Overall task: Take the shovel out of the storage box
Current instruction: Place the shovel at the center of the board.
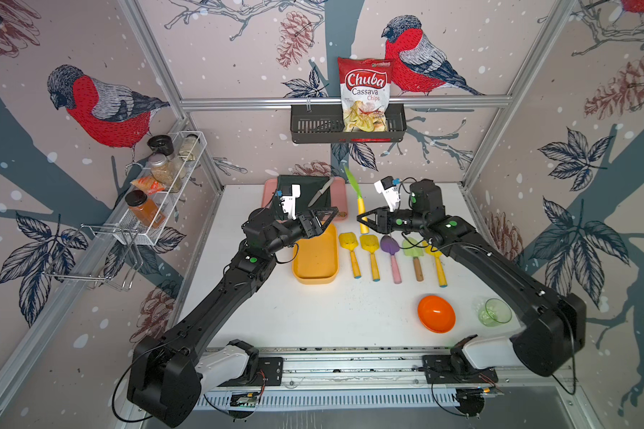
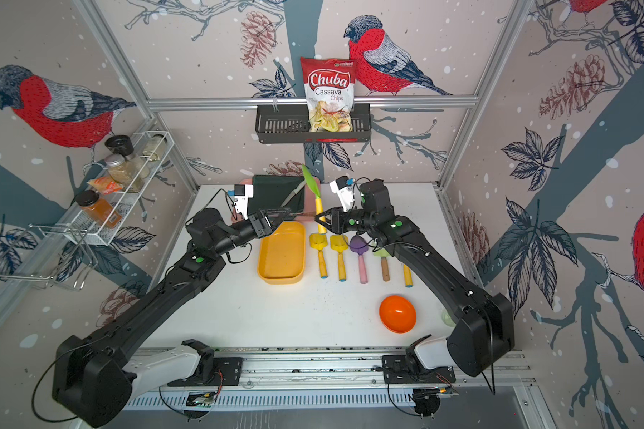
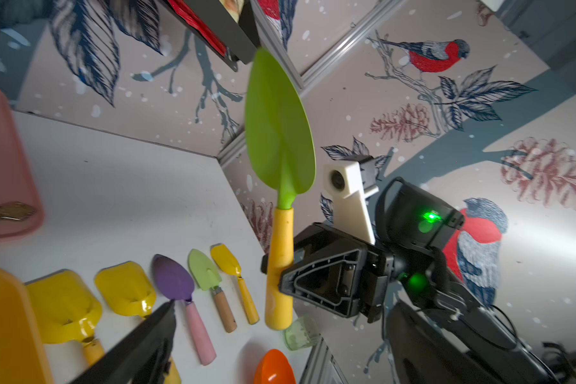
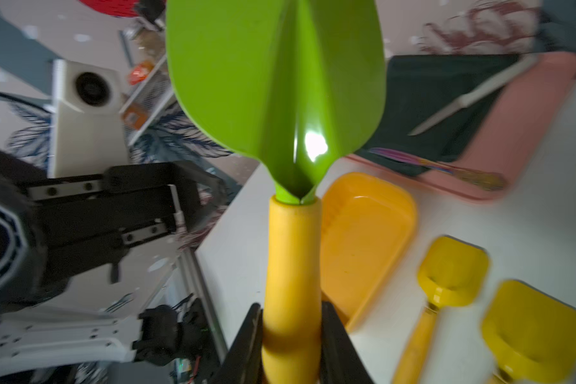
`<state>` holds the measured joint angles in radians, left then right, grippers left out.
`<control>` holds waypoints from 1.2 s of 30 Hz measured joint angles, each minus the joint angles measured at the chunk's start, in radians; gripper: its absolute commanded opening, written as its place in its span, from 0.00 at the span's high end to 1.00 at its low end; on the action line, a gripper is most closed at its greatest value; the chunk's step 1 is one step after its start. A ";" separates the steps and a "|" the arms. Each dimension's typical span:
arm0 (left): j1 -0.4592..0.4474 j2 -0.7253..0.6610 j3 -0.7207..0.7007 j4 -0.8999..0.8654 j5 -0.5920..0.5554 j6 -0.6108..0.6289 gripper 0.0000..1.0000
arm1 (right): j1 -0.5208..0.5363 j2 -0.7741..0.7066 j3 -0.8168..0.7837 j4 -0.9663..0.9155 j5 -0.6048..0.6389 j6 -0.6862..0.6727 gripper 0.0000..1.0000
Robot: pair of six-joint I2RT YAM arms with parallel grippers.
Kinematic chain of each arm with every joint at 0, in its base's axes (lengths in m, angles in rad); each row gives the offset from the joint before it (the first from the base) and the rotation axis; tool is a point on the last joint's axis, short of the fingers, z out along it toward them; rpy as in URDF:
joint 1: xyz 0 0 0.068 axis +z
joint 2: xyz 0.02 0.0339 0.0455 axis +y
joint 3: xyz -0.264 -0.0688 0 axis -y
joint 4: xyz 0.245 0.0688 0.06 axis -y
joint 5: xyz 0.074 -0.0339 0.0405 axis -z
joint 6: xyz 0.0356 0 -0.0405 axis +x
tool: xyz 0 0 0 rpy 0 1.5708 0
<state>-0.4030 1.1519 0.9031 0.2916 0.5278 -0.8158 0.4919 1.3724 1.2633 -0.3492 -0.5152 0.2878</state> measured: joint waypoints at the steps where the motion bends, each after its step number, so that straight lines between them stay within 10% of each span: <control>1: 0.000 0.003 0.013 -0.044 -0.032 0.025 0.01 | -0.031 -0.012 -0.001 -0.054 0.056 -0.026 0.92; 14: 0.038 0.055 -0.006 -0.285 -0.165 0.248 0.02 | -0.455 -0.008 -0.093 -0.402 0.673 -0.238 0.91; 36: 0.077 -0.042 -0.071 -0.284 -0.135 0.273 0.02 | -0.638 0.215 -0.240 -0.393 0.693 -0.337 0.86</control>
<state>-0.3264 1.1095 0.8318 0.0078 0.3923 -0.5426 -0.1459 1.5871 1.0237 -0.7422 0.1780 -0.0494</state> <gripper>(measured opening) 0.983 0.277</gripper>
